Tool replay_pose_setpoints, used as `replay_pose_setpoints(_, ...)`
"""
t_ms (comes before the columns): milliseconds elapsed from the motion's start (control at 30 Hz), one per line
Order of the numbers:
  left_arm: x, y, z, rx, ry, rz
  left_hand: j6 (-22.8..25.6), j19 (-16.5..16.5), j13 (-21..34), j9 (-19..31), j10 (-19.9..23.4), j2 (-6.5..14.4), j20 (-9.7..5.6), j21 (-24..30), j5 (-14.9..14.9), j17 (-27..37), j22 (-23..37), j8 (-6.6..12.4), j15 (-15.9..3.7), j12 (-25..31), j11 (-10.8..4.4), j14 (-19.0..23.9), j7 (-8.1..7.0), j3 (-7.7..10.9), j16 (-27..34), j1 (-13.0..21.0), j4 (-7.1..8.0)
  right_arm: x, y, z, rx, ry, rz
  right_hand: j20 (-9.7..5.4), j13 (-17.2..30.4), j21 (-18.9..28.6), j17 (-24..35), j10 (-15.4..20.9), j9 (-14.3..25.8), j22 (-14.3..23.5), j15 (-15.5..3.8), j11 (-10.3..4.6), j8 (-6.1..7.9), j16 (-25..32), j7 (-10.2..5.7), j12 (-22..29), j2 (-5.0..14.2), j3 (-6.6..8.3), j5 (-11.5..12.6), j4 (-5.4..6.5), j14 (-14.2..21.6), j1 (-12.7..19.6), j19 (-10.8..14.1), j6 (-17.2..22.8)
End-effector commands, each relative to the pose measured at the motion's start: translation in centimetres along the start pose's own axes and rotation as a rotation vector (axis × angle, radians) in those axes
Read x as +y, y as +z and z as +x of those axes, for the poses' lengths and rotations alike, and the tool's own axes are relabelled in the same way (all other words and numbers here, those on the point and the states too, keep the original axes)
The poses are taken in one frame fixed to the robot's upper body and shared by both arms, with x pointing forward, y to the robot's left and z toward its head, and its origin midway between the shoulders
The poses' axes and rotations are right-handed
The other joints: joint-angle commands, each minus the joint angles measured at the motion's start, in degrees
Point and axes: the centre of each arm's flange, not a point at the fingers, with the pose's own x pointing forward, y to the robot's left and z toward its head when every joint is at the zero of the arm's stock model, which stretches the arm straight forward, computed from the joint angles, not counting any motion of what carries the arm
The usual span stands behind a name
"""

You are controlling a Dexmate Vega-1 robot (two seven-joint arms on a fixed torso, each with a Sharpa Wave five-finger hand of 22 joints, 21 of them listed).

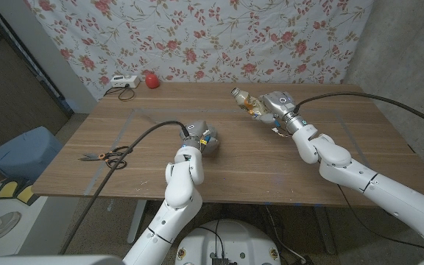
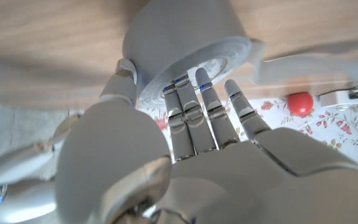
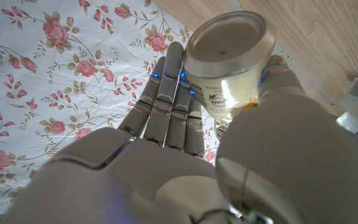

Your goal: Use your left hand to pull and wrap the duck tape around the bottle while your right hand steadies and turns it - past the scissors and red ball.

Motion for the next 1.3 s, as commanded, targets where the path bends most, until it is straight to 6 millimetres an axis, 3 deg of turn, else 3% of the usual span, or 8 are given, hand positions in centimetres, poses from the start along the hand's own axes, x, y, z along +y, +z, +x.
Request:
replay_pose_setpoints(33,2.3,-2.7,-0.6,0.102,0.401,-0.774,-0.6,0.8,0.8,1.1,4.8,10.7,1.24,0.8,1.0,-0.1,0.0,-0.72,-7.65,-0.5,-6.2,0.7,-0.99,0.29,-0.7,9.4,1.83,-0.4,0.4,0.2,-0.009,-0.021,-0.007,-6.19,0.5,0.3,0.3,12.9,0.3,0.0,-12.89,-12.07,0.07,-0.4,-12.83,-0.1,15.01,-0.01,2.9,0.05,7.8,6.0,-0.1,16.5)
replay_pose_setpoints(100,2.5,-2.7,-0.4,0.094,0.412,-0.801,-0.4,0.9,1.0,1.4,5.0,10.8,1.15,1.0,1.2,-0.1,0.0,-0.5,-7.74,-0.3,-6.43,0.8,-1.38,0.37,-0.9,9.3,2.04,-0.5,0.5,0.3,-0.01,-0.025,-0.01,-6.18,0.5,0.4,0.4,13.0,0.3,-0.1,-12.9,-12.15,0.0,-0.4,-12.85,-0.1,15.01,-0.07,2.9,0.07,7.9,6.0,-0.2,16.5)
replay_pose_setpoints(300,2.7,-3.0,0.4,0.032,0.395,-0.94,1.7,2.0,0.7,1.6,6.2,9.7,-1.21,1.7,1.3,-0.3,0.0,0.19,-8.11,-0.2,-6.88,1.7,-1.57,0.27,-1.3,9.9,1.38,-0.7,0.5,0.3,-0.005,-0.036,-0.021,-6.21,0.6,0.7,0.6,12.9,0.4,-0.2,-12.92,-11.96,-0.14,-0.6,-12.93,-0.2,15.0,-0.21,3.0,0.1,7.9,6.2,-0.3,16.6)
replay_pose_setpoints(533,2.5,-3.4,1.2,-0.018,0.438,-1.167,1.1,2.2,-0.3,1.3,5.6,9.1,-1.47,2.1,1.1,-0.8,0.1,-0.49,-8.07,-1.3,-7.53,1.3,-2.53,0.19,-2.4,9.8,1.4,-0.9,0.5,0.4,0.01,-0.047,-0.021,-6.29,0.6,0.9,0.8,12.8,0.6,-0.3,-12.94,-11.71,-0.35,-0.9,-13.11,-0.4,14.96,-0.4,3.0,0.16,7.8,6.3,-0.4,16.5)
replay_pose_setpoints(733,3.5,-3.5,1.7,-0.066,0.501,-1.272,1.1,2.8,-0.8,1.2,5.3,9.0,-1.56,2.5,1.1,-0.8,0.2,-0.77,-8.2,-1.9,-7.67,0.9,-2.79,0.16,-3.1,9.7,1.54,-0.7,0.3,0.7,0.038,-0.051,-0.012,-6.31,0.6,1.1,0.8,12.6,0.7,-0.5,-12.94,-11.61,-0.5,-1.3,-13.12,-0.6,14.94,-0.57,3.1,0.2,7.7,6.4,-0.5,16.6)
replay_pose_setpoints(1033,5.7,-3.4,2.4,-0.141,0.528,-1.331,1.4,3.2,-1.4,1.0,5.7,9.0,-1.67,3.0,1.1,-0.7,0.3,-0.95,-8.46,-2.3,-7.72,0.8,-3.19,0.03,-3.4,9.6,1.6,0.2,0.0,1.1,0.065,-0.046,0.009,-6.35,0.5,1.5,1.0,12.8,0.8,-0.7,-12.91,-11.43,-0.72,-1.6,-13.07,-0.8,14.94,-0.81,3.2,0.26,7.9,6.6,-0.7,16.7)
replay_pose_setpoints(1300,8.4,-2.5,3.6,-0.184,0.577,-1.274,2.3,3.5,-2.1,0.9,7.2,8.7,-1.88,3.5,0.9,-0.1,0.4,-0.97,-9.07,-2.4,-7.54,1.7,-2.34,-0.43,-2.8,10.6,0.98,0.3,0.7,1.2,0.049,-0.062,0.026,-6.54,0.7,1.8,1.2,12.9,0.9,-0.8,-12.91,-11.32,-0.87,-1.9,-13.03,-0.9,14.79,-1.07,3.3,0.27,7.9,6.8,-0.7,17.0)
